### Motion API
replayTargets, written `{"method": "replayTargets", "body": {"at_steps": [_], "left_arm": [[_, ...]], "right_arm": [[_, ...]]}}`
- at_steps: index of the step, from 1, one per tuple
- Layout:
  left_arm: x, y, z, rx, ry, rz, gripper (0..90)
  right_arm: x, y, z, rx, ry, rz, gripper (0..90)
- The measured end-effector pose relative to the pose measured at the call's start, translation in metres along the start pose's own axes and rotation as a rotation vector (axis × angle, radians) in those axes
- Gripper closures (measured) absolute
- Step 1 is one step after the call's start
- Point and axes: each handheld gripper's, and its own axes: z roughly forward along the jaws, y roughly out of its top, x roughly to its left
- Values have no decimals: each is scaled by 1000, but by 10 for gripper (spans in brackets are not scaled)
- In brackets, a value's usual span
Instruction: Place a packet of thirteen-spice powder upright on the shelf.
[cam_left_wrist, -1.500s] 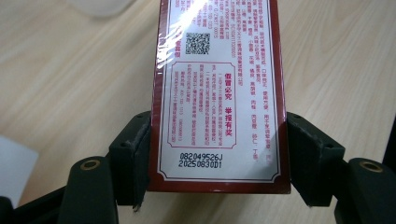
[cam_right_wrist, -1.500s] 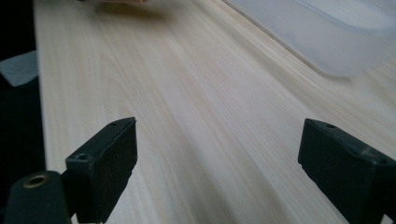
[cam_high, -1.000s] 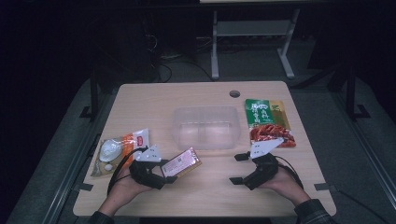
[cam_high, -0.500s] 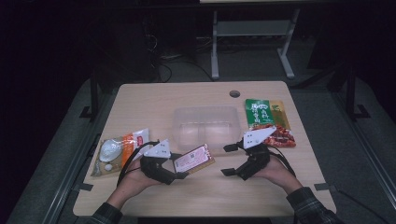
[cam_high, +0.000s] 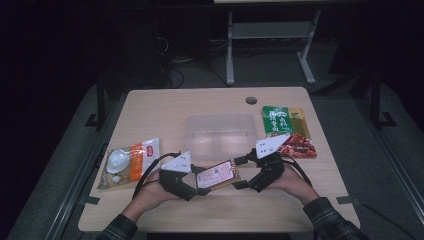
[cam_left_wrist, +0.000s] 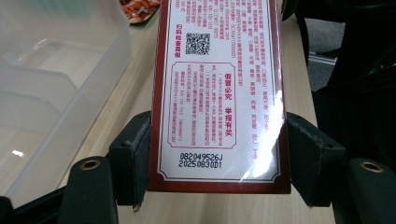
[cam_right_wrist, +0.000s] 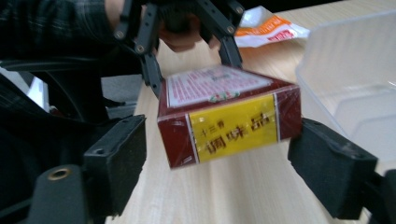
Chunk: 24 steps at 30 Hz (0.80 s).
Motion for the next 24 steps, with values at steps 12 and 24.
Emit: {"method": "replayTargets", "body": {"at_steps": [12,24], "left_arm": [[0,1,19,28,-37,-14,315],[4,4,38,40,-63,-22,315]], "right_arm": [[5,6,-4,-39,-17,-19,270],[8,21,4,-72,-24,-59,278]]}}
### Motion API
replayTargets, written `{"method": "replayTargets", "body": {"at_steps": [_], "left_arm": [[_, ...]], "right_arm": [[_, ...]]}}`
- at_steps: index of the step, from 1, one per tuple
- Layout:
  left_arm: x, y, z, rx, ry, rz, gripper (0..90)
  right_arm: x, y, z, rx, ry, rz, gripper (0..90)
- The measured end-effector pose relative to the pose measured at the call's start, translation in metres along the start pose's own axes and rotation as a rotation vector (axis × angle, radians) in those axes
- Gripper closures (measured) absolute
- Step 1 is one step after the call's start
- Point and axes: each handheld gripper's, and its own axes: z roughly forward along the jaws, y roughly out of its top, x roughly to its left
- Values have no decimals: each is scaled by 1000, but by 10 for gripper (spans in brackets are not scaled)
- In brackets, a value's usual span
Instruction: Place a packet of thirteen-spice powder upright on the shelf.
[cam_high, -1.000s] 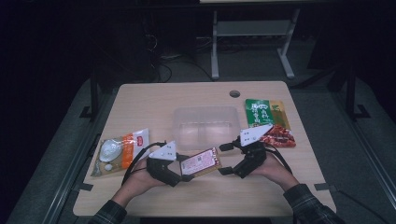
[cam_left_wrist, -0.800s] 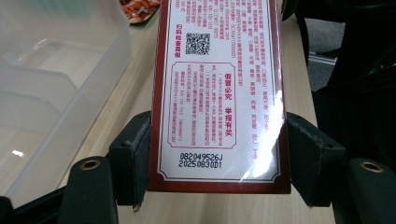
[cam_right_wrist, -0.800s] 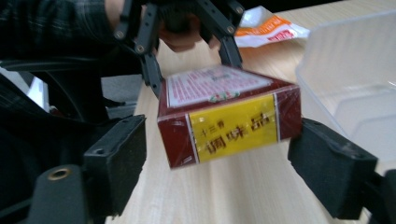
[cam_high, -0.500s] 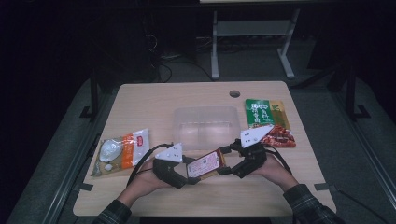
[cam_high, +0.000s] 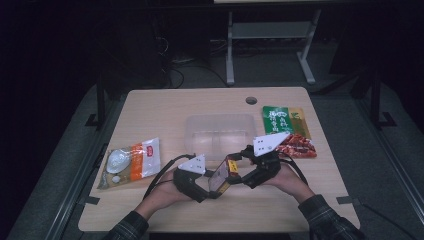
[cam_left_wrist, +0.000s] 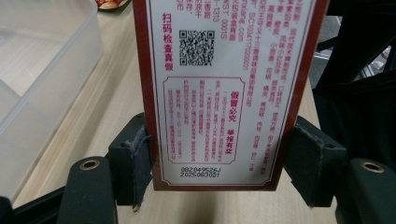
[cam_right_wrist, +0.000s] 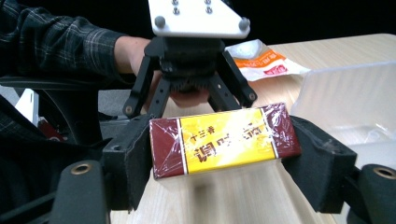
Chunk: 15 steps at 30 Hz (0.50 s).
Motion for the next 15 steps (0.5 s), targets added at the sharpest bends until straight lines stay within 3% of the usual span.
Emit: {"method": "replayTargets", "body": {"at_steps": [9,15], "left_arm": [[-1,1,8,23,-16,4,312],[0,-2,9,6,-9,-6,299]], "right_arm": [[2,4,15,-1,20,-25,292],[4,6,16,6,8,-25,301]]}}
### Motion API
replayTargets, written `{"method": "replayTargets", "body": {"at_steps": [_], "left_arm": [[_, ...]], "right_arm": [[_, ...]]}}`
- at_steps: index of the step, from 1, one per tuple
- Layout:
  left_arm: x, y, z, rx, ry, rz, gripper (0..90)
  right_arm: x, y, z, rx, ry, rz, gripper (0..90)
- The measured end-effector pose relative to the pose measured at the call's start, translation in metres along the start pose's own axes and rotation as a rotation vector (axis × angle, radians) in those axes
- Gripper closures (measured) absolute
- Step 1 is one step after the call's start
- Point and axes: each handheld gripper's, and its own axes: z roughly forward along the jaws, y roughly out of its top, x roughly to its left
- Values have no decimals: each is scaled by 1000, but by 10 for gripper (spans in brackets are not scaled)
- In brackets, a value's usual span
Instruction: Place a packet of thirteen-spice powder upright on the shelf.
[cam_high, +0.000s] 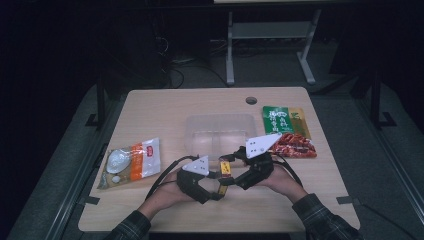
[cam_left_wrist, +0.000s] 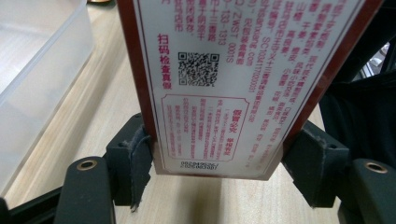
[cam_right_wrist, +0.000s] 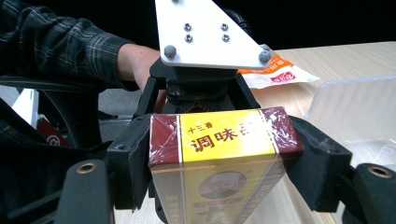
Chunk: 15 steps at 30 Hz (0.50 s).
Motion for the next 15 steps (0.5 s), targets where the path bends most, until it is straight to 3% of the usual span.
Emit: {"method": "replayTargets", "body": {"at_steps": [10,15], "left_arm": [[-1,-11,-7,52,61,-40,236],[-4,-27,-21,99,118,-69,211]], "right_arm": [[-2,1,-1,21,-17,4,304],[-3,1,-3,33,-25,3,304]]}}
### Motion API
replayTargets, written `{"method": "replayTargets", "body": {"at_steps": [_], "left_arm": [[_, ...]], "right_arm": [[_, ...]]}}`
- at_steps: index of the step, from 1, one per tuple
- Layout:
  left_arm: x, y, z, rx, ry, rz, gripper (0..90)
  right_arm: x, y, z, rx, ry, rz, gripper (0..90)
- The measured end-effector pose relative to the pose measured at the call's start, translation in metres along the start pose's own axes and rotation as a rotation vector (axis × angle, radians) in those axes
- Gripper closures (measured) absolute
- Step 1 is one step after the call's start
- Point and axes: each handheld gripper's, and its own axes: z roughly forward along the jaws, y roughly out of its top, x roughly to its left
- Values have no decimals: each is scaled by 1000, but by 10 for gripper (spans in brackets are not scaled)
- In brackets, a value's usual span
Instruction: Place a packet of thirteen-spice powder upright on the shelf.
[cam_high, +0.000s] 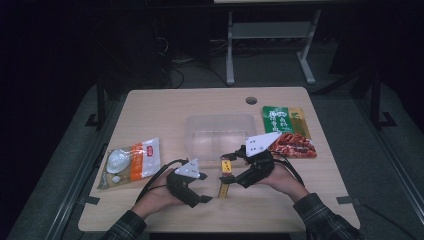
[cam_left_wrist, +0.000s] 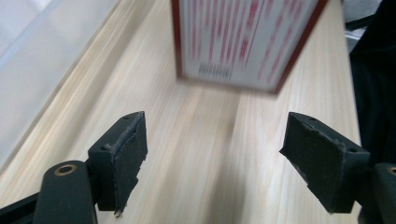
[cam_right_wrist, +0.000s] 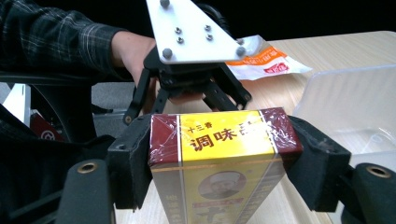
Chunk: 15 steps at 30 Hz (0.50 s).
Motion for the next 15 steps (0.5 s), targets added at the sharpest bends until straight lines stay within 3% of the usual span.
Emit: {"method": "replayTargets", "body": {"at_steps": [5,8,11,15], "left_arm": [[-3,-10,-8,26,47,-26,167],[-8,-20,-13,40,101,-33,136],[-9,-26,-18,28,144,-69,132],[-8,-29,-18,49,177,-62,131]], "right_arm": [[-3,2,-2,11,-10,-2,304],[-6,4,-3,14,-7,1,305],[-9,6,-3,30,-1,-1,305],[-13,12,-3,41,1,-12,305]]}}
